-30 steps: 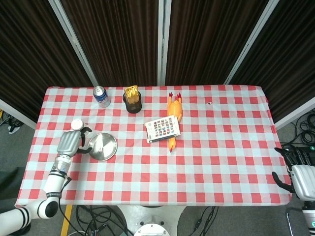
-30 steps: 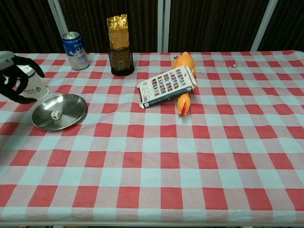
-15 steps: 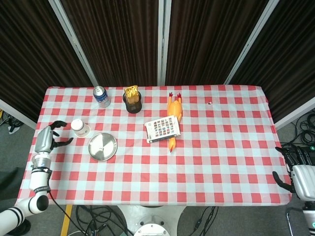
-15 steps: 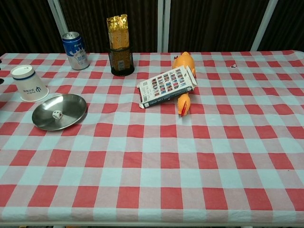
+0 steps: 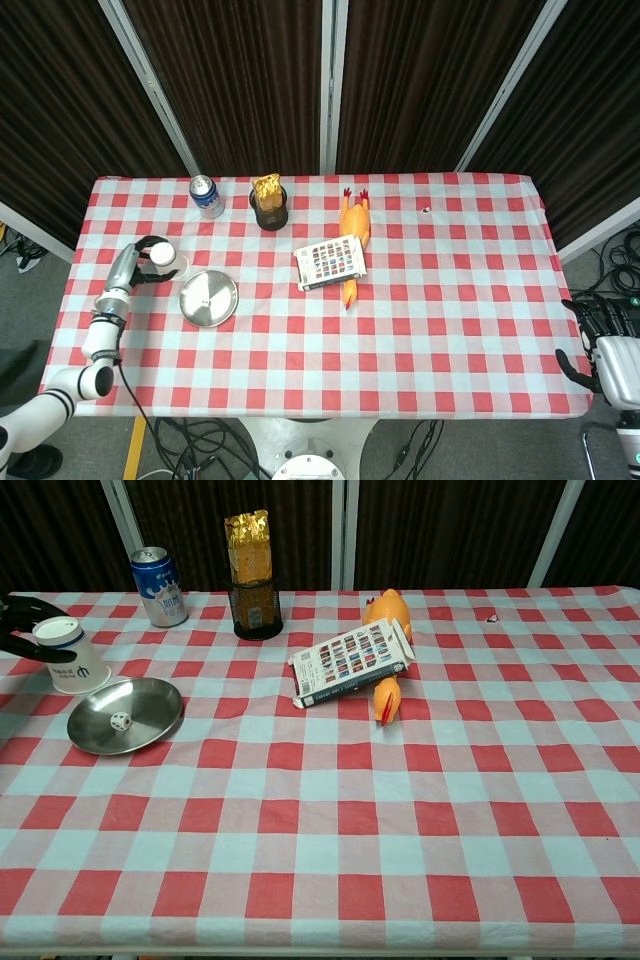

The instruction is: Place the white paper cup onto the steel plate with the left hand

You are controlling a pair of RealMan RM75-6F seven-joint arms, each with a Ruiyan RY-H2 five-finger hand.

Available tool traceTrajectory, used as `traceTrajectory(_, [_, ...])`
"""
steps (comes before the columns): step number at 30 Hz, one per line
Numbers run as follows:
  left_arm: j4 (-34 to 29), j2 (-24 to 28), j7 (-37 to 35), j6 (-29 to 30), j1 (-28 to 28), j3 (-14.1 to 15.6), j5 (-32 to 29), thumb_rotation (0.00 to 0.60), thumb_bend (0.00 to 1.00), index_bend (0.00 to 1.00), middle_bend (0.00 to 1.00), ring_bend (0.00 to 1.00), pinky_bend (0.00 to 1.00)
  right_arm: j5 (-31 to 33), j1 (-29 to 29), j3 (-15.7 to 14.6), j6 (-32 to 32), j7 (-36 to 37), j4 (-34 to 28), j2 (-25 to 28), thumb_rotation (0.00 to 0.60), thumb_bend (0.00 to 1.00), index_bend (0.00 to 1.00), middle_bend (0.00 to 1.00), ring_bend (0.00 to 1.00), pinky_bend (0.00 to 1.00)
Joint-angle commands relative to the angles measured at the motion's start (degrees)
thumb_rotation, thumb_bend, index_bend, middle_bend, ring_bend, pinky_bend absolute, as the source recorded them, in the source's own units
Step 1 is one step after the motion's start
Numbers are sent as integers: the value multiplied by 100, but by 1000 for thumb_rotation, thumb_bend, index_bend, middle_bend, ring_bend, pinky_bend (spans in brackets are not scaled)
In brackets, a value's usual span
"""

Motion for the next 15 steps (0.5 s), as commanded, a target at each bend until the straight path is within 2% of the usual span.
traceTrajectory(1, [109, -72, -110, -14, -55, 27, 64, 600, 194, 296, 234, 163, 269, 2, 6, 1, -12, -3, -1, -1, 600, 268, 146, 198, 0, 71])
traceTrajectory(5, [177, -83, -208, -24, -59, 33, 81, 600, 213, 309, 237, 163, 269, 17, 5, 8, -16, -7, -4, 6, 600, 268, 146, 198, 0, 71])
traceTrajectory(11, [263, -100, -329, 78, -35, -11, 67, 600, 248, 434, 331, 210, 270, 13, 19, 7, -43, 16, 17, -14, 600, 268, 146, 198, 0, 71])
traceTrajectory(15, [4, 55, -390, 252, 19, 31, 212, 600, 256, 461, 344, 216, 271, -2, 33, 12, -50, 18, 29, -17, 600, 268, 146, 198, 0, 71])
